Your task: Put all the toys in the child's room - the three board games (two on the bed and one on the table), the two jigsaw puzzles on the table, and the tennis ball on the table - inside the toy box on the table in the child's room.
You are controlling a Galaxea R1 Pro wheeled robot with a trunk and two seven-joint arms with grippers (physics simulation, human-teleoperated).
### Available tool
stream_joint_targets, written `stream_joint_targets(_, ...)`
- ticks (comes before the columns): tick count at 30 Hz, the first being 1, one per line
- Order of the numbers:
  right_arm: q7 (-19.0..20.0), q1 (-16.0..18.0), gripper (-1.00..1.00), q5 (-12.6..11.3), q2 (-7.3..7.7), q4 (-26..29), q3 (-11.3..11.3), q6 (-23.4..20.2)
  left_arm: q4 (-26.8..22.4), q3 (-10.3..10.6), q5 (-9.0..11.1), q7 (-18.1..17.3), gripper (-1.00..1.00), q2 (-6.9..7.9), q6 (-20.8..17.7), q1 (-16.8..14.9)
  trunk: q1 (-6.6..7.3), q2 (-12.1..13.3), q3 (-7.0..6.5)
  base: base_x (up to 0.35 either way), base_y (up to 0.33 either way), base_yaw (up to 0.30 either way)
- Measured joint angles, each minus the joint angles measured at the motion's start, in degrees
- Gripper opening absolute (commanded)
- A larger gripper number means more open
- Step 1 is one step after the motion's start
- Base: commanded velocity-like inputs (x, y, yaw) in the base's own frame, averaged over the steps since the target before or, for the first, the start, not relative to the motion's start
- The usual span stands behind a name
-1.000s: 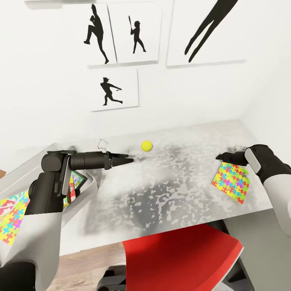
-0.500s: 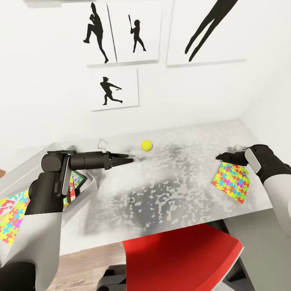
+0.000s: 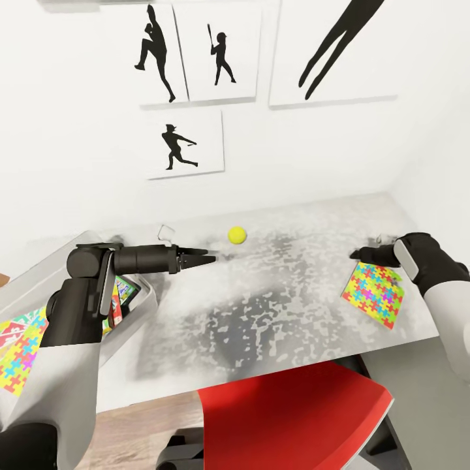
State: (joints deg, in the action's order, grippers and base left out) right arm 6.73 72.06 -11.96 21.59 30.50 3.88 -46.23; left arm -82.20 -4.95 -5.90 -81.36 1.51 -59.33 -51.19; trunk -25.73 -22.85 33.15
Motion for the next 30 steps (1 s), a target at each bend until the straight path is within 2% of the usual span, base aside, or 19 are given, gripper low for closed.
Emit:
stream_joint_targets(8,-0.01,0.0,1.0,2.34,-0.05,0.48,-0.01,-0.41,0.0,-0.05,0.0,0.0,1.0,0.0,0.0,0.0,-0.01,0.0,0.0,0.0,0.0,0.0)
stream_joint_targets(20,0.17,0.0,1.0,3.31,0.13,1.07,-0.13,-2.78,-0.01,-0.08,0.0,0.0,1.0,0.15,-0.01,0.0,0.0,0.0,0.0,0.0,0.0,0.0)
stream_joint_targets(22,0.92,0.01,1.0,4.07,0.04,1.13,-0.12,-2.91,-0.01,-0.09,0.0,0.0,1.0,0.17,-0.01,0.0,0.0,0.0,-0.01,0.0,0.0,0.0)
stream_joint_targets(30,3.51,0.01,1.0,4.13,-0.14,0.28,-0.15,-2.98,-0.01,-0.09,0.0,0.0,1.0,0.18,-0.01,0.01,0.0,0.0,-0.28,0.0,0.0,0.0)
